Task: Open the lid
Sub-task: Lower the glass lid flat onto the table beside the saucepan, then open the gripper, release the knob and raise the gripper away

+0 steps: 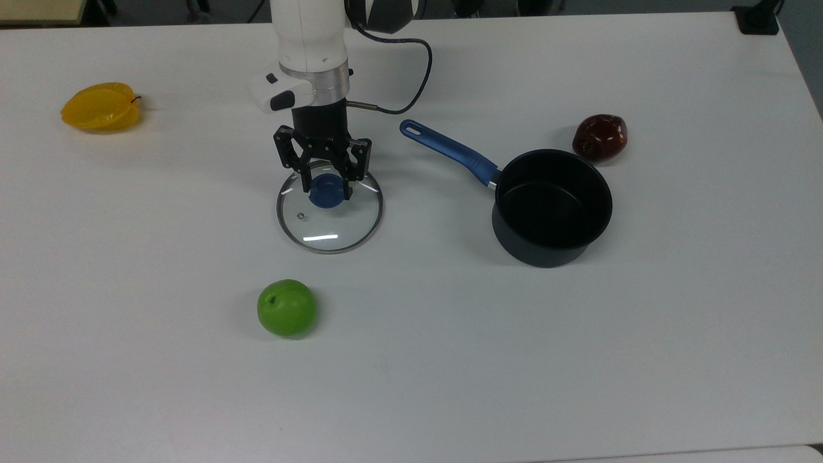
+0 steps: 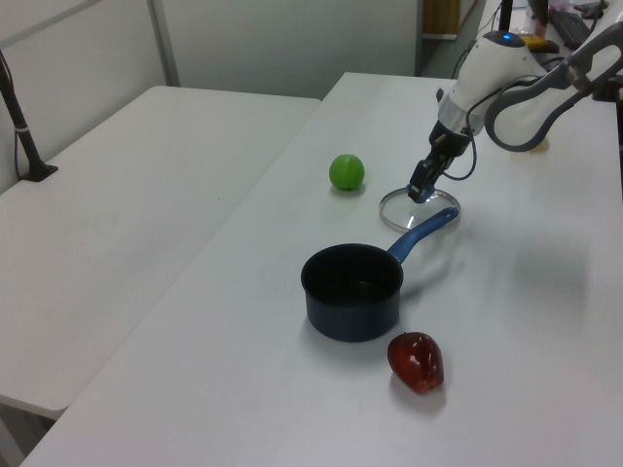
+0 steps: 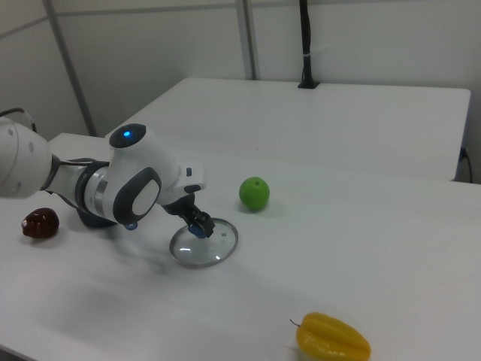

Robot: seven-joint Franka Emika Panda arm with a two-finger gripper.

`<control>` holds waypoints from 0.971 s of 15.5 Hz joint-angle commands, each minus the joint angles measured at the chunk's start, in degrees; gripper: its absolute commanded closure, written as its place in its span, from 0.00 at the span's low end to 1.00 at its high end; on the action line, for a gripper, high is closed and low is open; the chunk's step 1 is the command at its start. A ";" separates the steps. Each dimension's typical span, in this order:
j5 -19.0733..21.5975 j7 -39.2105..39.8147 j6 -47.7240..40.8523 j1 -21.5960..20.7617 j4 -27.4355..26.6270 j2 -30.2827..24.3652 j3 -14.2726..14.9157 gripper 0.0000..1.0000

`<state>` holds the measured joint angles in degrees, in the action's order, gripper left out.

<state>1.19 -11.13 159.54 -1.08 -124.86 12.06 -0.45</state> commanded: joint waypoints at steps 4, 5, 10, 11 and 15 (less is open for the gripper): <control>1.71 0.76 -1.32 -0.33 1.02 -3.43 0.01 0.00; 1.71 0.67 -3.77 -0.33 1.02 -5.10 0.01 0.00; 1.97 -1.78 -23.78 0.29 1.89 -15.21 0.36 0.00; 1.97 -2.22 -29.23 0.38 3.82 -16.53 0.36 0.00; 1.97 -1.61 -53.68 0.99 17.17 -16.28 1.76 0.00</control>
<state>2.06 -12.82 119.11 -0.63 -116.41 -5.17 0.15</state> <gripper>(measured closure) 0.000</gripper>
